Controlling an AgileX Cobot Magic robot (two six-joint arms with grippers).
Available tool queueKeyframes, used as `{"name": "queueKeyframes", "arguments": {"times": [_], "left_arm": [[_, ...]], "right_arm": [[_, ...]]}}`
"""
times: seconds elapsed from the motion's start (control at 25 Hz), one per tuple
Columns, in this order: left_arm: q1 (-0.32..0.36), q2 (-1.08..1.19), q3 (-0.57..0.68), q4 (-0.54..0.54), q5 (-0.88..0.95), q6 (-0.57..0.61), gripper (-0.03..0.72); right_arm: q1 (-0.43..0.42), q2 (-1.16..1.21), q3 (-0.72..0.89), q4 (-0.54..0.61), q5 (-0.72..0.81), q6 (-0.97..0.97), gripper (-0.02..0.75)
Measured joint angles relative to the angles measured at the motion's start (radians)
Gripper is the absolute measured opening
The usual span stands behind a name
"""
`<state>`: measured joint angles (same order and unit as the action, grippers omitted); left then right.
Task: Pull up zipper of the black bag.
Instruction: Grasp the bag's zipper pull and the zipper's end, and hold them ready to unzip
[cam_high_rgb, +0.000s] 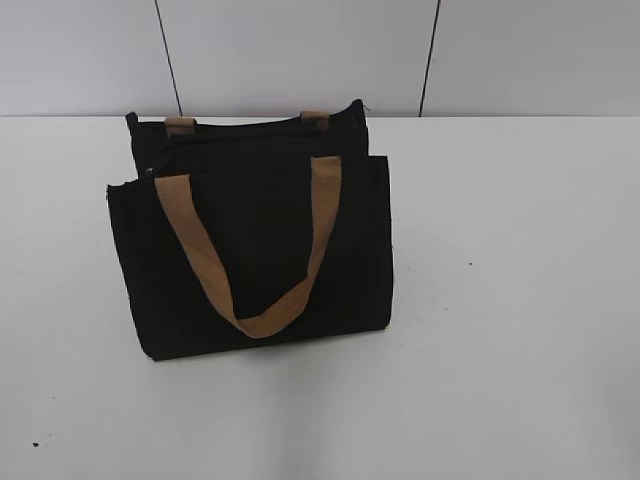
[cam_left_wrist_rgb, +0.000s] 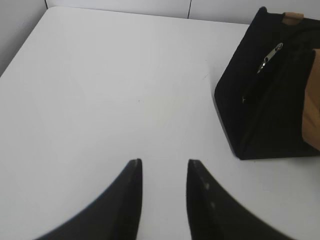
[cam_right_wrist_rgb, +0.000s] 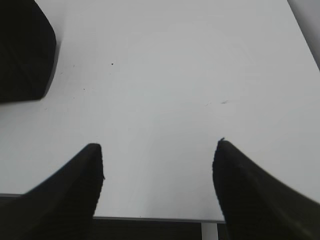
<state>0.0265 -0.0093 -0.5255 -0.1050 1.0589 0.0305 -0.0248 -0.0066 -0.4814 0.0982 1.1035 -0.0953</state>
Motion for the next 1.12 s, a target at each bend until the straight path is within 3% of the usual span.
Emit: {"name": "queueKeyframes", "arguments": {"times": [0.64,0.72,0.92,1.12], "left_arm": [[0.0,0.004,-0.002,-0.013,-0.004,0.0,0.242],[0.0,0.019,-0.013,-0.022,-0.036,0.0,0.269],[0.0,0.085,-0.024,-0.082,-0.283,0.0,0.414],[0.0,0.231,-0.018,-0.08,-0.559,0.014,0.442]], "right_arm": [[0.0,0.0,0.0,0.0,0.0,0.001,0.525],[0.0,0.0,0.0,0.0,0.0,0.001,0.525],[0.0,0.0,0.0,0.001,0.0,0.0,0.525],[0.0,0.0,0.0,0.001,0.0,0.0,0.525]]}}
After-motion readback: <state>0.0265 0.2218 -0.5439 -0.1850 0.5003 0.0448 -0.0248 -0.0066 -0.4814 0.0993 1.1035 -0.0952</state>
